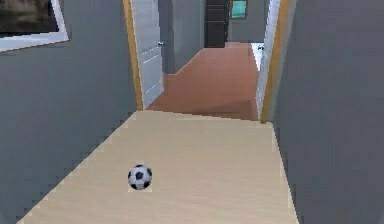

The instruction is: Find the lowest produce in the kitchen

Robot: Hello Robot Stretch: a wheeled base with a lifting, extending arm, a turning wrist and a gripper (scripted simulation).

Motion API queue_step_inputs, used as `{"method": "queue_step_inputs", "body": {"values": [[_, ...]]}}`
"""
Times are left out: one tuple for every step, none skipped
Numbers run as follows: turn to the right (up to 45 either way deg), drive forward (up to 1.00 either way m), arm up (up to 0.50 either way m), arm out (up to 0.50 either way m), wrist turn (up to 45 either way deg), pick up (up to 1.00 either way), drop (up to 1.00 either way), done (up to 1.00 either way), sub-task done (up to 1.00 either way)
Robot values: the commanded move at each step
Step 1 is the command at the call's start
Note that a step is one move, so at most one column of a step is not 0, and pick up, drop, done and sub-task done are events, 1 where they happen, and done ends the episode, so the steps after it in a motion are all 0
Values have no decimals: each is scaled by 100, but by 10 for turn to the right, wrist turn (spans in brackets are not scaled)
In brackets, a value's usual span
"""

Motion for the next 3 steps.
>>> {"method": "queue_step_inputs", "body": {"values": [[60, 0, 0, 0, 0, 0, 0, 0, 0], [0, 100, 0, 0, 0, 0, 0, 0, 0], [0, 100, 0, 0, 0, 0, 0, 0, 0]]}}
